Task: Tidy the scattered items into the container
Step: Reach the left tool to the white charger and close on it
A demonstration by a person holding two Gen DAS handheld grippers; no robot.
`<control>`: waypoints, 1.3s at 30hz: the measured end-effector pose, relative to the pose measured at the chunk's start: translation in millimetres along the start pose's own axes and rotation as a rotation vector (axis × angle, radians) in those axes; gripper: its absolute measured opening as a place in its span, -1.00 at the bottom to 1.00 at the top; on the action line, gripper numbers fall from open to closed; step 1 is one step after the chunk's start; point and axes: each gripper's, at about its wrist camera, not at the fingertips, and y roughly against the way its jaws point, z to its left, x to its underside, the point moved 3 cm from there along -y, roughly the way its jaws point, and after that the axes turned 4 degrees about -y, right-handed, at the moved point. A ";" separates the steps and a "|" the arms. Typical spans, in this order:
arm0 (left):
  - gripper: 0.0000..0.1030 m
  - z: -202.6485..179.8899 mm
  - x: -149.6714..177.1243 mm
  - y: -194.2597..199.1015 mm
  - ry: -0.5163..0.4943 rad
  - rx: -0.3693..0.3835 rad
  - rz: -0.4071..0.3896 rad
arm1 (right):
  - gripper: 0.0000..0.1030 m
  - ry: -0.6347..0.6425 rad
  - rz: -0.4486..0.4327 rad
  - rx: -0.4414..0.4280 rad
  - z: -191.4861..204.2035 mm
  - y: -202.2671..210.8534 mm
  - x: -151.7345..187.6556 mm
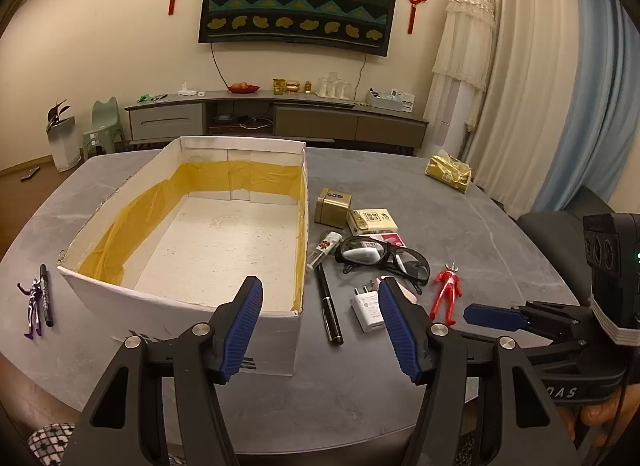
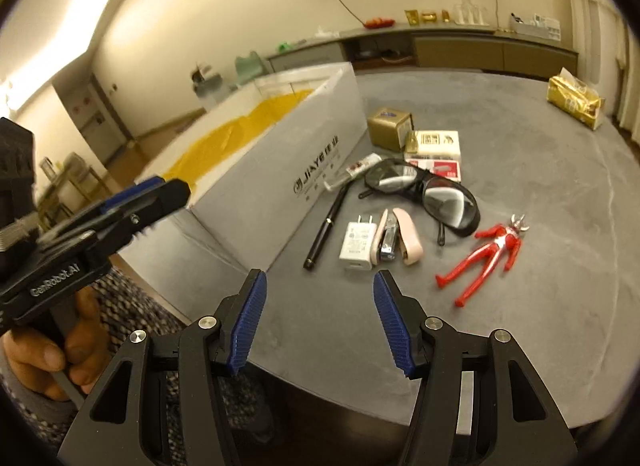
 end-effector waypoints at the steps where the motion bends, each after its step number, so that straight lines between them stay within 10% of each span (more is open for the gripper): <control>1: 0.19 -0.7 0.1 -0.9 -0.002 0.004 0.001 | 0.17 -0.009 0.005 0.000 -4.2 -1.2 0.5; 20: 0.31 -89.5 17.9 -28.2 -0.223 0.082 -0.070 | 0.16 -0.206 0.057 0.073 -93.7 -16.7 0.3; 30: 0.29 -70.5 36.3 -132.3 -0.161 0.075 0.239 | 0.16 -0.272 0.119 0.186 -135.7 -56.6 -9.5; 39: 0.29 -58.4 36.6 -152.9 -0.147 0.066 0.259 | 0.13 -0.184 0.102 0.333 -146.8 -55.2 -18.6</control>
